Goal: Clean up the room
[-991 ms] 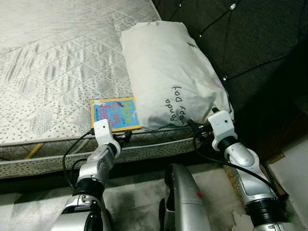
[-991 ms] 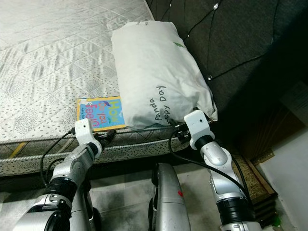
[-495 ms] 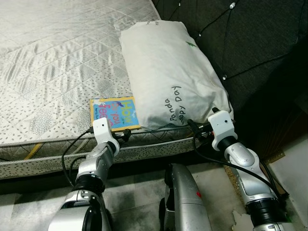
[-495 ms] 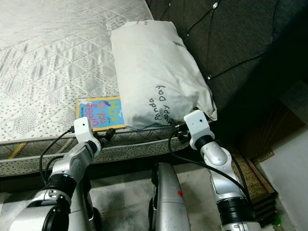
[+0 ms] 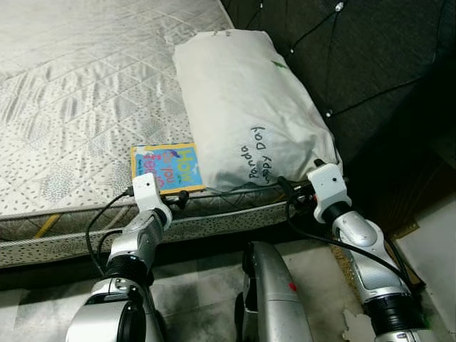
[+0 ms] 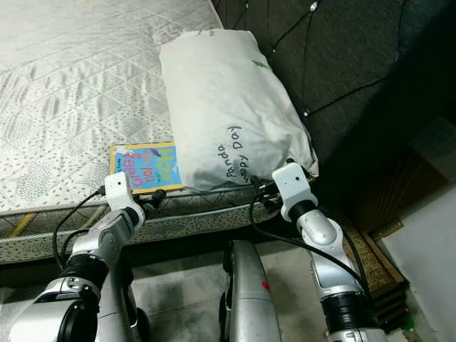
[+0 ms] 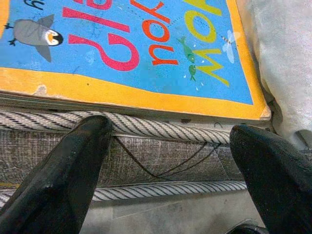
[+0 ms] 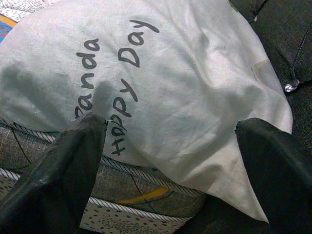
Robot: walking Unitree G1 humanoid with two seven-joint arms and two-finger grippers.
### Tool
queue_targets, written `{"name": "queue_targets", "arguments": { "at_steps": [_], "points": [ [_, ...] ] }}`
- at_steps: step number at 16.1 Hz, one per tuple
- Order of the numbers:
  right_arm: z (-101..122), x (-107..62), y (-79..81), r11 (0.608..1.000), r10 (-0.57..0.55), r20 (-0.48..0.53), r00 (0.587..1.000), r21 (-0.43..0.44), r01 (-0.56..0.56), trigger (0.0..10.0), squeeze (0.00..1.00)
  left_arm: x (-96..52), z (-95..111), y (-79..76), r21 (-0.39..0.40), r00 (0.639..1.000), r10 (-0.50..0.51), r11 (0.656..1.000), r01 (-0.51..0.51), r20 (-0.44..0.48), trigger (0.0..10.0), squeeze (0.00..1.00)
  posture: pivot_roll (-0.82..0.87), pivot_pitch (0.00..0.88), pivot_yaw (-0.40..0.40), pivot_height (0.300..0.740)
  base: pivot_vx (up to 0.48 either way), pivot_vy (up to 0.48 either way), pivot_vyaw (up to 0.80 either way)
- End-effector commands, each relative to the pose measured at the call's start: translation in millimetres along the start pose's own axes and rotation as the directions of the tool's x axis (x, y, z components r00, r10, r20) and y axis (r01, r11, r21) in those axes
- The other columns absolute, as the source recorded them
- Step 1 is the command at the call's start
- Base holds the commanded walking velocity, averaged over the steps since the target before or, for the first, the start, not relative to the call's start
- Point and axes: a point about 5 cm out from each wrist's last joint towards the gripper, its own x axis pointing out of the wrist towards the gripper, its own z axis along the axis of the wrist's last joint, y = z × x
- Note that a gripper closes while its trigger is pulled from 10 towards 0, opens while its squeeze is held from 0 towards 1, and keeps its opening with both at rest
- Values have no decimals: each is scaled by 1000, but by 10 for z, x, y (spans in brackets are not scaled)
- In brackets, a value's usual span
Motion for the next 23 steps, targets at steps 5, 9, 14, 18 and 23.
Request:
{"name": "queue_targets", "arguments": {
  "at_steps": [5, 9, 14, 18, 23],
  "points": [
    [-15, -5, -57, 1000, -14, -5, 1000, -12, 14, 10000, 0, -31, 81, 201, 1, 997, 66, 998, -67, 28, 10000, 1000, -138, 61, -99, 543, 0, 0, 0],
    [-21, 4, -56, 1000, -12, -7, 1000, -14, 12, 10000, 0, -42, 112, 275, -2, 996, 86, 996, -86, 37, 10000, 1000, -134, 53, -101, 543, 0, 0, 0],
    [-25, 10, -65, 1000, -13, -8, 1000, -17, 13, 10000, 0, -53, 168, 358, -1, 993, 107, 994, -107, 50, 10000, 1000, -135, 50, -101, 543, 0, 0, 0],
    [-21, 23, -60, 1000, -11, -5, 1000, -18, 11, 10000, 0, -44, 136, 330, -3, 994, 105, 995, -105, 44, 10000, 1000, -134, 43, -102, 543, 0, 0, 0],
    [-35, 15, -56, 1000, -13, -6, 1000, -17, 13, 10000, 0, -47, 194, 409, 0, 991, 125, 992, -125, 55, 10000, 1000, -134, 45, -100, 543, 0, 0, 0]
  ]
}}
